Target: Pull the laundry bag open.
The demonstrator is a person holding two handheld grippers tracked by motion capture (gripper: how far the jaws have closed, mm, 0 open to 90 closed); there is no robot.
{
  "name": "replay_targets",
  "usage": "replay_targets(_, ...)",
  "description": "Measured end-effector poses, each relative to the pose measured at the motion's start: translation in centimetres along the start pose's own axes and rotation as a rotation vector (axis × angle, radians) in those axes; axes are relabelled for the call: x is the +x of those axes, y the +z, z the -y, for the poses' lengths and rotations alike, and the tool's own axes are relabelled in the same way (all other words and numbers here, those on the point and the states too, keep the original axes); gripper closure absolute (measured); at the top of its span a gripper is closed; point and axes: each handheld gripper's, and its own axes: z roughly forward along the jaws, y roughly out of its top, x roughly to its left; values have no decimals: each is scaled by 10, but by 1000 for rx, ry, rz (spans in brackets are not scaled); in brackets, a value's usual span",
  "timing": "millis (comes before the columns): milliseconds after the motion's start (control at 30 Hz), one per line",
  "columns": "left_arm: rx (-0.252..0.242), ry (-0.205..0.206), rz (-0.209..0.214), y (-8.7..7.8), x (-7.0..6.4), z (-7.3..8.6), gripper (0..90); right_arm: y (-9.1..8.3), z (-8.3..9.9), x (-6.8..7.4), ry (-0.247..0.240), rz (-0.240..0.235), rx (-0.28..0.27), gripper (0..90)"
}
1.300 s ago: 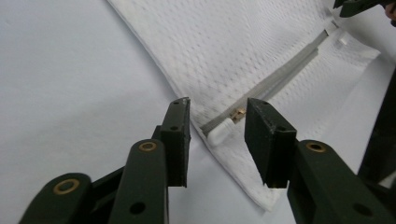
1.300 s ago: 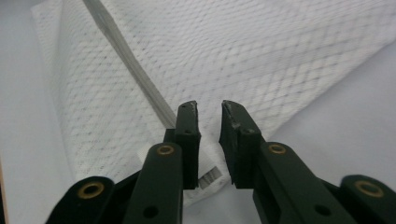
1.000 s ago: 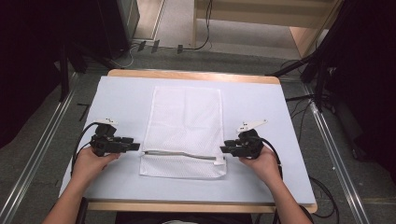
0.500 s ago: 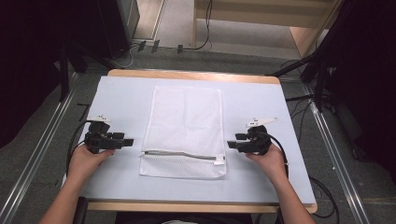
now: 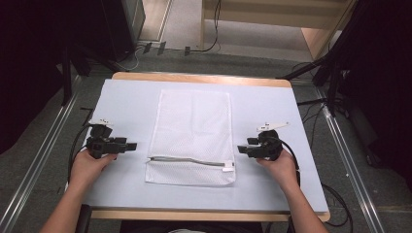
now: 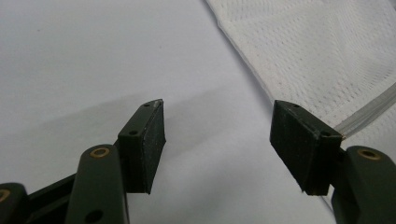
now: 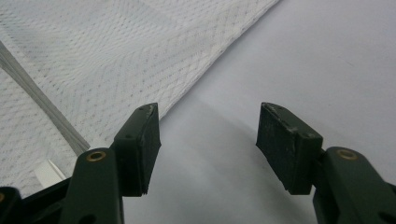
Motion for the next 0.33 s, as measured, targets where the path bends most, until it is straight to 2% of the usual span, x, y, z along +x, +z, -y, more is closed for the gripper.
replay_targets(333,14,-2,0,2,0,0,360,2,1,-1,6,-1,12,398)
